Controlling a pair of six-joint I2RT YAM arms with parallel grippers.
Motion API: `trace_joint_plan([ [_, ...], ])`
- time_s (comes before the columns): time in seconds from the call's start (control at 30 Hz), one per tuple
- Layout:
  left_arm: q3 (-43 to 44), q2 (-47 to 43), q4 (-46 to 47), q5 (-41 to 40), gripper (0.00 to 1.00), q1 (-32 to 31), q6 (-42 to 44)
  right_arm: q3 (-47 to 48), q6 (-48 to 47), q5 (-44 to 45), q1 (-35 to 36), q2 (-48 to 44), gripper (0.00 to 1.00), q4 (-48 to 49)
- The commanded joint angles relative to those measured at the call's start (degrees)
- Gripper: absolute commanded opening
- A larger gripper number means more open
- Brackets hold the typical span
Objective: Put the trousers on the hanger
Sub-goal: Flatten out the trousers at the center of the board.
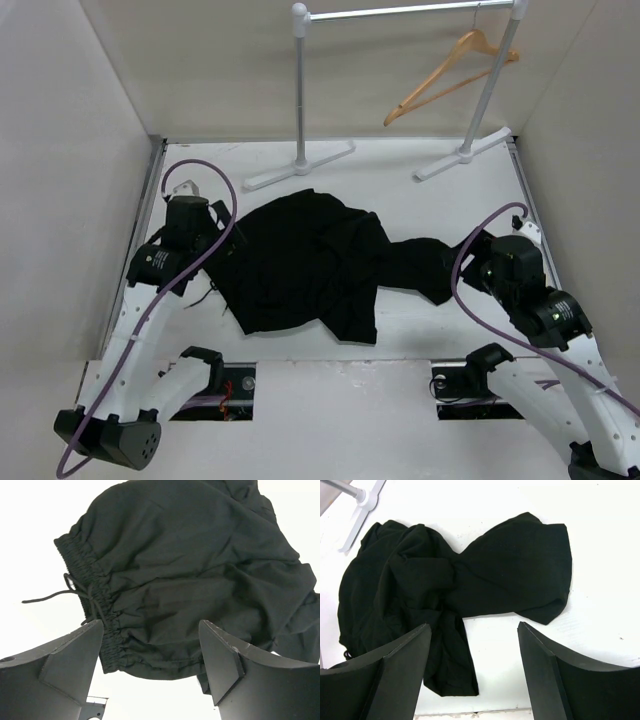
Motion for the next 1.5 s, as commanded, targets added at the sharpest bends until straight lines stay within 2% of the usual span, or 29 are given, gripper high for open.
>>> trace_joint_plan([
  [0.0,3.4,0.8,0.0,-0.6,0.76,-0.8,1.3,0.2,-0.6,-0.1,0.0,-0.4,0.75,0.5],
  [0.07,4.3,1.7,0.9,-0.3,0.75,-1.5,1.8,0.2,-0.8,-0.2,-0.2,-0.4,0.69,0.6],
  [0.13,4.8,3.0,2.6,-0.1,0.70,-3.7,3.0,0.1,-1.0,-0.3,-0.1,-0.3,0.58,0.7],
  [0.17,4.8,3.5,4.3,-0.1,0.64,-5.6,3.8,0.1,-1.0,-0.3,-0.1,-0.3,0.48,0.8],
  [0.2,4.8,4.3,6.0,-0.1,0.54,-7.9,4.7,0.0,-1.0,-0.3,-0.1,-0.2,0.42,0.8],
  [0.3,6.7,7.6,8.5,-0.4,0.19,-14.9,6.7,0.2,-1.0,-0.8,-0.2,0.6,0.13,0.2],
  [0.33,7.7,9.5,9.0,-0.1,0.14,-17.4,7.4,0.4,-1.1,-1.2,-0.3,0.9,0.07,-0.3],
  [0.4,9.7,13.5,10.2,0.1,0.16,-22.1,9.4,0.7,-1.2,-1.3,-0.4,1.3,0.04,-1.3],
  [0.47,12.2,18.3,10.8,0.7,0.34,-27.4,11.3,0.0,-1.2,-1.2,-0.5,0.4,0.06,-1.5],
  [0.5,13.7,20.9,10.7,0.2,0.45,-29.5,12.2,-0.8,-1.0,-1.2,-0.7,-0.5,0.09,-1.4],
  [0.57,15.2,24.5,11.8,-0.7,0.67,-33.2,13.3,-2.6,-0.3,-1.4,-1.4,-2.0,0.21,-1.2],
  [0.63,16.3,27.6,13.7,-0.4,0.77,-35.8,14.2,-4.2,0.4,-2.4,-2.5,-2.8,0.38,-1.4],
  [0.7,17.9,31.4,15.3,0.2,0.80,-37.8,14.3,-5.7,0.8,-4.6,-3.2,-3.3,0.53,-1.1],
  [0.77,19.8,35.5,16.6,0.5,0.81,-39.0,15.0,-6.6,1.1,-6.5,-3.4,-3.5,0.65,-0.7],
  [0.9,25.4,46.7,16.3,-2.1,0.84,-40.5,19.0,-9.6,2.8,-8.1,-2.3,-4.0,0.79,0.2],
  [1.0,28.6,50.9,14.3,-10.2,0.80,-41.0,20.1,-12.7,3.9,-8.5,-1.5,-4.0,0.82,1.5],
  [1.07,27.3,48.4,15.8,-12.7,0.78,-41.2,19.8,-13.8,4.6,-8.4,-1.4,-3.4,0.84,3.5],
  [1.17,22.7,42.7,19.5,-11.8,0.80,-39.9,18.8,-14.7,5.3,-9.3,-2.8,0.1,0.85,7.2],
  [1.27,20.1,40.4,20.1,-6.4,0.84,-37.5,17.0,-16.8,5.9,-10.1,-4.8,6.6,0.84,12.3],
  [1.37,20.6,43.3,20.2,-1.6,0.87,-37.3,16.0,-17.5,6.2,-8.0,-7.9,11.3,0.83,15.2],
  [1.47,22.0,49.2,20.6,-1.6,0.85,-37.8,16.2,-17.4,6.1,-6.4,-12.8,15.6,0.81,17.7],
])
